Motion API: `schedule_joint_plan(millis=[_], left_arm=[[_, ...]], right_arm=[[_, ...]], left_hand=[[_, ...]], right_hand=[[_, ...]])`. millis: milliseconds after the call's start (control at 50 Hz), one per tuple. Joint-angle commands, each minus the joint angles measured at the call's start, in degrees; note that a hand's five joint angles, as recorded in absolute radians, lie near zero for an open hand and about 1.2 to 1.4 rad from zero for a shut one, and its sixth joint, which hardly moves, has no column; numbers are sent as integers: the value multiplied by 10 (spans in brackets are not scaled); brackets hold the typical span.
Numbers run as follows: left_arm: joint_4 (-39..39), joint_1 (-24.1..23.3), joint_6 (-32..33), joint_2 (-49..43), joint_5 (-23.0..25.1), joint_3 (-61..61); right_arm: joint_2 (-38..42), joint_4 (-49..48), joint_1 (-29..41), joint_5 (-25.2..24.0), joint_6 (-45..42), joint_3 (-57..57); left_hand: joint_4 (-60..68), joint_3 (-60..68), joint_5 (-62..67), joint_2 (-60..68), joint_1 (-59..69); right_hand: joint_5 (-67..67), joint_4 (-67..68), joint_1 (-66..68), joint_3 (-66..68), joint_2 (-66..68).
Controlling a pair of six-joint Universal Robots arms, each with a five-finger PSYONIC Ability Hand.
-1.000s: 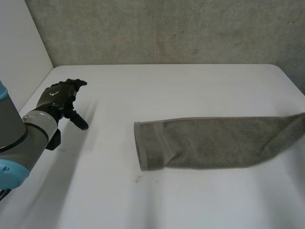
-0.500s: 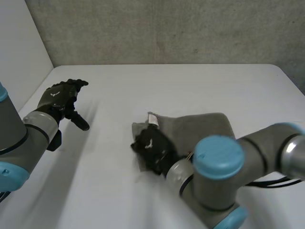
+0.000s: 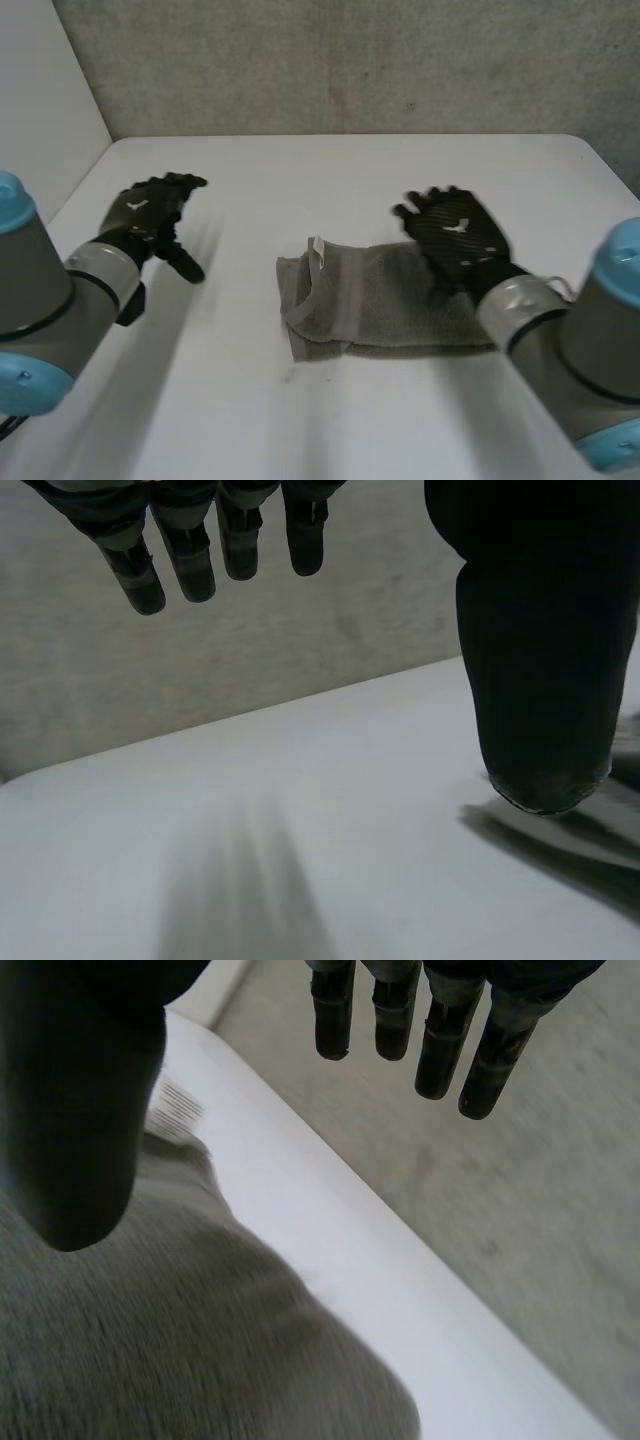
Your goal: Fold the towel.
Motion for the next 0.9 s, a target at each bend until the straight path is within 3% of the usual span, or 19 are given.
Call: schedule_joint_plan(millis=[20, 160, 280, 320, 380, 420, 520, 640, 740, 800, 840, 860, 900], left_arm=[[1, -75, 2, -10, 1, 10], [10, -151, 3, -72, 2, 64], [9, -189, 1, -136, -9, 128], [4, -195, 0, -169, -37, 160], [2, -198, 0, -183, -64, 173], [-6, -202, -2, -206, -109, 184], [-8, -213, -3, -224, -124, 181], [-11, -213, -6, -217, -156, 177], [-20, -206, -9, -172, -177, 166], [-20, -197, -8, -134, -176, 148], [-20, -189, -8, -116, -176, 142], [-21, -179, -8, -100, -176, 136], [-22, -168, -8, -85, -176, 129]], right_arm=[[-22, 3, -112, -38, 57, 75], [-9, -6, -153, -63, 50, 115], [25, -27, -171, -61, 49, 126], [32, -31, -176, -61, 49, 127], [54, -35, -179, -61, 47, 124], [61, -35, -179, -58, 47, 122], [59, -52, -187, -54, 45, 127], [50, -74, -184, -54, 37, 128], [31, -83, -179, -53, -20, 113], [23, -83, -132, -54, -80, 82], [30, -82, -45, -47, -134, 31], [30, -82, -44, -46, -134, 31], [48, -80, 28, -45, -172, -15]], left_hand=[[18, 18, -3, 19, 13], [21, 22, 0, 23, 17], [21, 22, 0, 23, 17], [45, 45, 24, 46, 40], [45, 45, 24, 46, 40], [45, 45, 24, 46, 40], [43, 44, 22, 44, 39], [42, 42, 21, 43, 37], [35, 35, 14, 36, 30], [33, 34, 12, 34, 29], [30, 30, 9, 31, 25], [25, 25, 4, 26, 20], [23, 23, 2, 24, 19]], right_hand=[[-35, -52, -37, -42, -45], [-29, -46, -32, -36, -39], [119, 101, 116, 112, 109], [154, 137, 152, 148, 144], [260, 243, 258, 254, 250], [326, 309, 324, 319, 316], [661, 644, 659, 655, 651], [665, 648, 663, 658, 655], [665, 648, 663, 658, 655], [665, 648, 663, 658, 655], [665, 648, 663, 658, 655], [665, 648, 663, 658, 655], [665, 648, 663, 658, 655]])
